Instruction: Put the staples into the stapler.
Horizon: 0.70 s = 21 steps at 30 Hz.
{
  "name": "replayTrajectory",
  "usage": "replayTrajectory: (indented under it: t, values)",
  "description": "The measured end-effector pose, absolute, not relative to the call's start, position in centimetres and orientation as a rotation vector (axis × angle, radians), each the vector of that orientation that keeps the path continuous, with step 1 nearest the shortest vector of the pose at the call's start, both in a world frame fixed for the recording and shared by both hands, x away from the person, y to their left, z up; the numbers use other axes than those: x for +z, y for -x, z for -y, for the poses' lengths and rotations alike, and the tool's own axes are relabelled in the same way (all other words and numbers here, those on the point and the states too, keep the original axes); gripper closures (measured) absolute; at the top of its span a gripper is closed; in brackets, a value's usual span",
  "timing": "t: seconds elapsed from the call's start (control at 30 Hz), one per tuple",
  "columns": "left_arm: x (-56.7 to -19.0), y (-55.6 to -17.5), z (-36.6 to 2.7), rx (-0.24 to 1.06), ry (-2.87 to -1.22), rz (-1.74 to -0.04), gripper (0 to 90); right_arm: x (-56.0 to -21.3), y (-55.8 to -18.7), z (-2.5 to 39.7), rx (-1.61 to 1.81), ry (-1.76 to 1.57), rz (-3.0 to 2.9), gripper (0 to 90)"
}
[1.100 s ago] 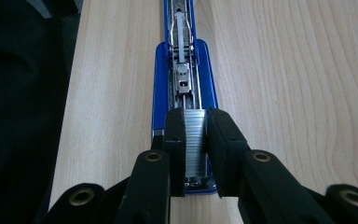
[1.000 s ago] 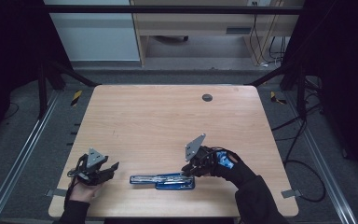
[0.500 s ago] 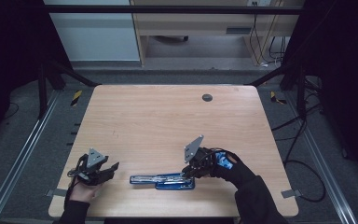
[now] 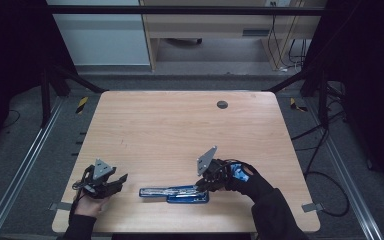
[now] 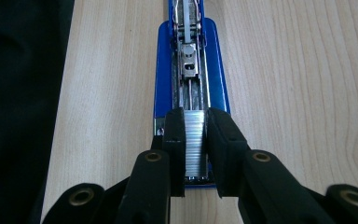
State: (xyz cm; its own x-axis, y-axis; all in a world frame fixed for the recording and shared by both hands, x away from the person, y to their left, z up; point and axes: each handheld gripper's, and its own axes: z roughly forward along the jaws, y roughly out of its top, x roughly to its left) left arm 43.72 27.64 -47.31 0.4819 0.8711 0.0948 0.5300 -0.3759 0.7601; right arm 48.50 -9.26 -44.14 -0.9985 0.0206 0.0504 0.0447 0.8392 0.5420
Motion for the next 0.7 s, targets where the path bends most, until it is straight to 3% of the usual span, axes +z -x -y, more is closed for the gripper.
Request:
replayTrajectory:
  t: [0.7]
  values:
    - [-47.31, -43.73, -27.65, 0.652, -2.056, -1.156, 47.6, -44.52, -48.5, 9.1, -0.875, 0.047, 2.97, 77.7]
